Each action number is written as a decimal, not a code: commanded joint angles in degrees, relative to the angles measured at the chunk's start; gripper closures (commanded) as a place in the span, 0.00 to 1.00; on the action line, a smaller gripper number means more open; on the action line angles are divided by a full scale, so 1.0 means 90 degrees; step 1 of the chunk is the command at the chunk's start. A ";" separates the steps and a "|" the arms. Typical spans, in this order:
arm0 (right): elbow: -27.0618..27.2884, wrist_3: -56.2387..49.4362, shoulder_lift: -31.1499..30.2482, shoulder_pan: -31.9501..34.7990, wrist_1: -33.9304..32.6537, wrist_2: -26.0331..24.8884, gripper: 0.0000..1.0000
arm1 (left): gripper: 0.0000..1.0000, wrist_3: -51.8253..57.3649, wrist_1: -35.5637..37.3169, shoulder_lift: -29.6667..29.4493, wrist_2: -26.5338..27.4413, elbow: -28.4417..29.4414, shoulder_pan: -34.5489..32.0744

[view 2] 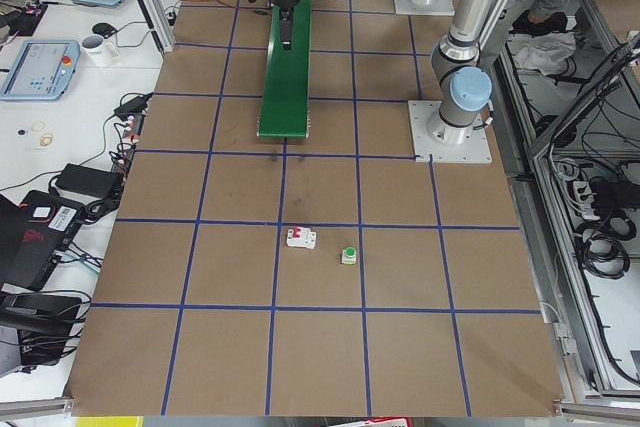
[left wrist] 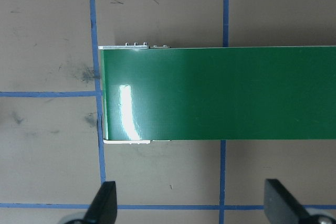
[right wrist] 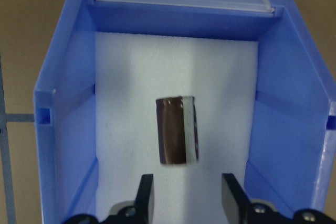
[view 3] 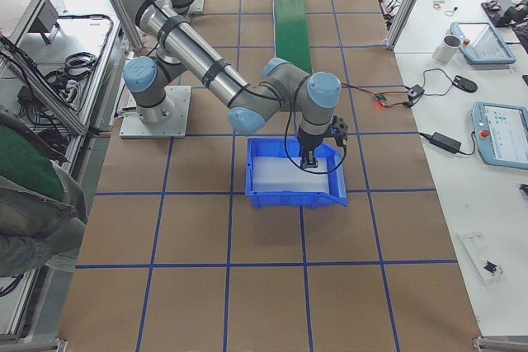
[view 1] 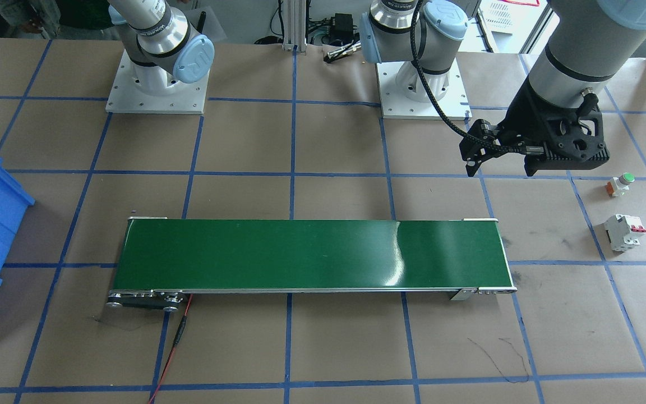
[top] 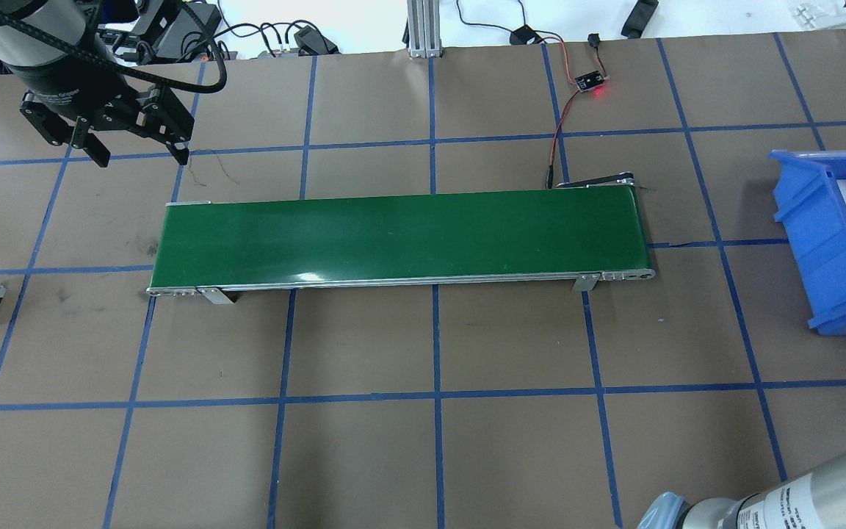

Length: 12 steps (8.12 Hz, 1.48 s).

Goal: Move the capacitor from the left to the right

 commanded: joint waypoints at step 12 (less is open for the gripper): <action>-0.0117 0.3250 -0.1156 0.2826 0.0409 0.0164 0.00 | 0.00 -0.0029 0.0010 0.0000 0.0000 0.0014 0.0000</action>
